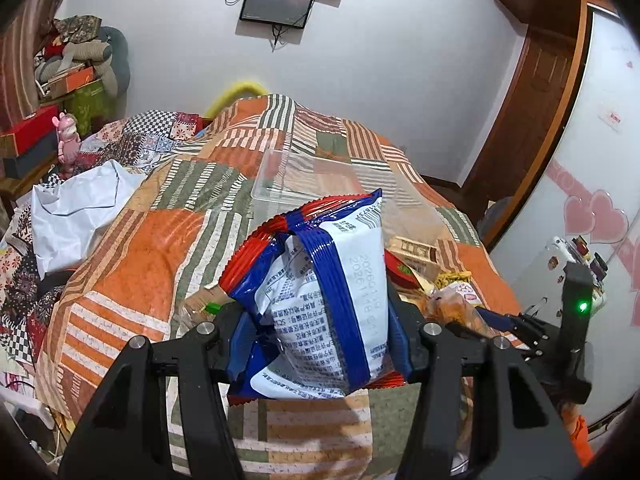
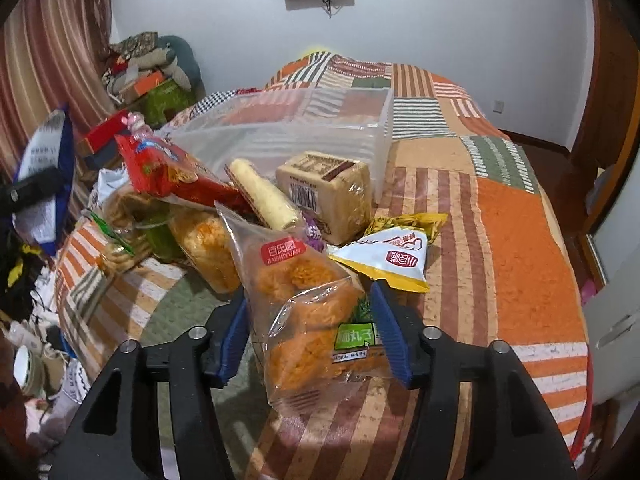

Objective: Organize snacks
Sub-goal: 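Lift the chip bag with the left tool while the right lifts the orange snack bag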

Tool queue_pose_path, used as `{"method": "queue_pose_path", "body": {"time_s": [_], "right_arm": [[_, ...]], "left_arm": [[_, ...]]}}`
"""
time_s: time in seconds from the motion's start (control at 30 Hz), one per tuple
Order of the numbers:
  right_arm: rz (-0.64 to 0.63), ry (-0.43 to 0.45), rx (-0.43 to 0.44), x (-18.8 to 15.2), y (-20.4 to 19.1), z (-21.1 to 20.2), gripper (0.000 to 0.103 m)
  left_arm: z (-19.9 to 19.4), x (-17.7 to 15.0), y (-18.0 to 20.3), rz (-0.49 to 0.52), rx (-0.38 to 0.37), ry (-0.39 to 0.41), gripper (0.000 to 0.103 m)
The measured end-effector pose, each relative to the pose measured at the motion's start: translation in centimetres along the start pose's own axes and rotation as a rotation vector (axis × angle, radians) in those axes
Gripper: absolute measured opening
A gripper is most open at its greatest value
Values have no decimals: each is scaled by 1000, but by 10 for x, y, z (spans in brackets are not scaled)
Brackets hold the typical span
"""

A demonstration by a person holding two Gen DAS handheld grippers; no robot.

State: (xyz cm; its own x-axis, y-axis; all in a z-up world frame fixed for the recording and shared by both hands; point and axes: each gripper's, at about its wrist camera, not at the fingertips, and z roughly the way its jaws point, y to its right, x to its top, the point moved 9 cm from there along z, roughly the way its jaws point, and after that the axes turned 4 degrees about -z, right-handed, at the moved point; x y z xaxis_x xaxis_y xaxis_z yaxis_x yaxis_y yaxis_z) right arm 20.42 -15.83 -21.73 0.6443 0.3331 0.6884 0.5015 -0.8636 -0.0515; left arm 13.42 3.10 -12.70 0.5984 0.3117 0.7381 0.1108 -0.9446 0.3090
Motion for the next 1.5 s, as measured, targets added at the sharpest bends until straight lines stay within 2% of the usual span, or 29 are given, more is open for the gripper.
{"method": "queue_pose_path", "body": {"time_s": [0.1, 0.27, 0.4, 0.7, 0.87, 1.2, 1.5], "right_arm": [[19, -29, 25, -5, 0, 10, 62], [-8, 0, -3, -4, -3, 3, 50], [-28, 35, -10, 3, -7, -11, 50], [-50, 166, -22, 47, -11, -53, 49], [-40, 218, -27, 75, -7, -58, 49], [-18, 274, -33, 119, -4, -47, 49], [-19, 283, -47, 148, 0, -28, 49]], "left_arm": [[-1, 3, -1, 4, 8, 10, 56], [-3, 8, -3, 13, 18, 25, 56], [-5, 16, -6, 15, 27, 42, 56], [-11, 44, -3, 58, 57, 107, 56], [-7, 60, 0, 82, 56, 123, 56], [27, 86, 1, 127, 62, 109, 56], [67, 107, -3, 149, 72, 68, 56]]}}
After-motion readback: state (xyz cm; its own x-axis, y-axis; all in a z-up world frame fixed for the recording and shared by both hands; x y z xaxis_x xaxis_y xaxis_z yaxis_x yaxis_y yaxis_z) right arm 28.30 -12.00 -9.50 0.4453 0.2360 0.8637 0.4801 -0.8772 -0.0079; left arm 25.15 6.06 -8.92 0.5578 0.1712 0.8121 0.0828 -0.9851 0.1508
